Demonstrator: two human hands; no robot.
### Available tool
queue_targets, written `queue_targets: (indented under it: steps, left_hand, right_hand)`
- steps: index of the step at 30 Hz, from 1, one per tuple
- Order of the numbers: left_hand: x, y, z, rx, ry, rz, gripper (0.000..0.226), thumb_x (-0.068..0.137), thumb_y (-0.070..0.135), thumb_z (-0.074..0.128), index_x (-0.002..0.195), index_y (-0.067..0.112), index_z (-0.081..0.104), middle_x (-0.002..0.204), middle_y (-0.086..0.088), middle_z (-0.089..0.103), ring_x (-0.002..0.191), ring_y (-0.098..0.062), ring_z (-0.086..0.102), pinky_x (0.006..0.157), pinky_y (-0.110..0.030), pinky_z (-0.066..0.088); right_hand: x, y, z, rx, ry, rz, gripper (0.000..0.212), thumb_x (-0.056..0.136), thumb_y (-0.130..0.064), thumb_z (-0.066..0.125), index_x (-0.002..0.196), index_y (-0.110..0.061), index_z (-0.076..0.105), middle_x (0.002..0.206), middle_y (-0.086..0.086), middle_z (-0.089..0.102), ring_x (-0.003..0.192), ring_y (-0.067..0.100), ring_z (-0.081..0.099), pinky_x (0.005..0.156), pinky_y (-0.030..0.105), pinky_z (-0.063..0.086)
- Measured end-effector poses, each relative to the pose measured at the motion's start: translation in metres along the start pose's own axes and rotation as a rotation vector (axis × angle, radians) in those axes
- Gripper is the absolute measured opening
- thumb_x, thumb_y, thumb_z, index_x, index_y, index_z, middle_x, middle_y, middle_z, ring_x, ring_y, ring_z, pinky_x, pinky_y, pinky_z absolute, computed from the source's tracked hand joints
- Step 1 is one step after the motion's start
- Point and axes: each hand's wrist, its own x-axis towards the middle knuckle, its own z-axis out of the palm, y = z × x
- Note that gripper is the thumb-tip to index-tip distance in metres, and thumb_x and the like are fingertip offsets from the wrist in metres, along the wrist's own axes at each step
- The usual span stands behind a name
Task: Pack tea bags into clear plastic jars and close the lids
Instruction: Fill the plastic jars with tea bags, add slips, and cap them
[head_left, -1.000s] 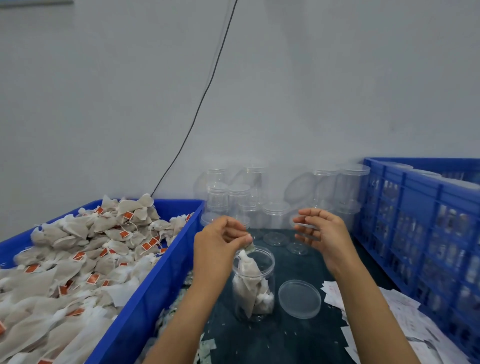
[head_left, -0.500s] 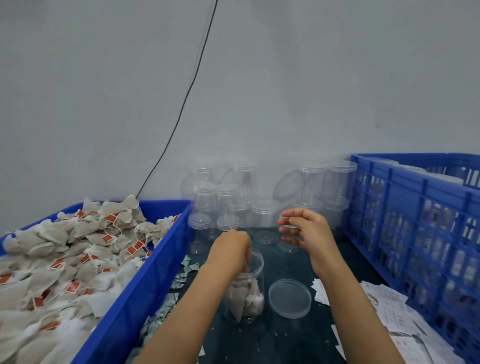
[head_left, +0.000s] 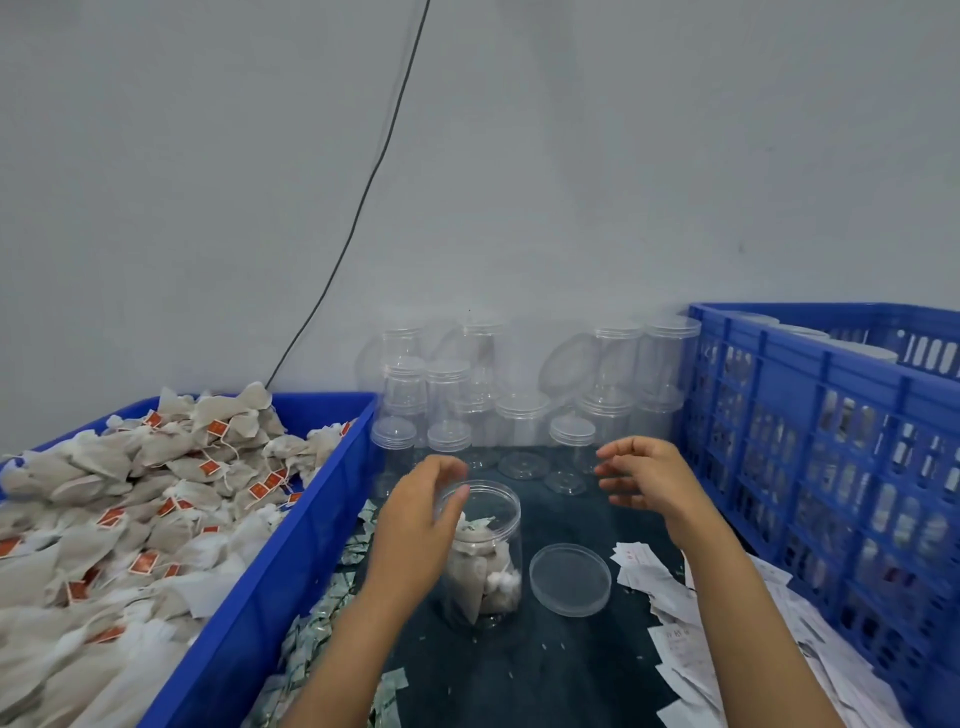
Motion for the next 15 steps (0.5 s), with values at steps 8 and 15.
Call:
queue_targets:
  steps: [8, 15]
  left_hand:
    - [-0.031, -0.022, 0.042, -0.533, 0.03, -0.277, 0.073, 0.075, 0.021, 0.076, 0.131, 0.025, 0.029, 0.125, 0.007, 0.048, 0.112, 0.001, 0.05, 0.083, -0.003, 0.041]
    - [-0.042, -0.035, 0.056, -0.427, 0.025, -0.238, 0.099, 0.057, 0.006, 0.091, 0.128, 0.032, 0.027, 0.123, 0.024, 0.042, 0.112, 0.01, 0.047, 0.089, -0.004, 0.036]
  right_hand:
    - [0.004, 0.088, -0.022, -0.717, 0.088, 0.006, 0.018, 0.09, -0.008, 0.057, 0.103, -0.017, 0.064, 0.111, 0.003, 0.066, 0.093, 0.016, 0.057, 0.079, 0.026, 0.043]
    - [0.003, 0.111, -0.02, -0.975, -0.031, -0.063, 0.039, 0.085, -0.036, 0.07, 0.119, -0.019, 0.062, 0.125, 0.0, 0.061, 0.12, 0.022, 0.052, 0.097, 0.039, 0.043]
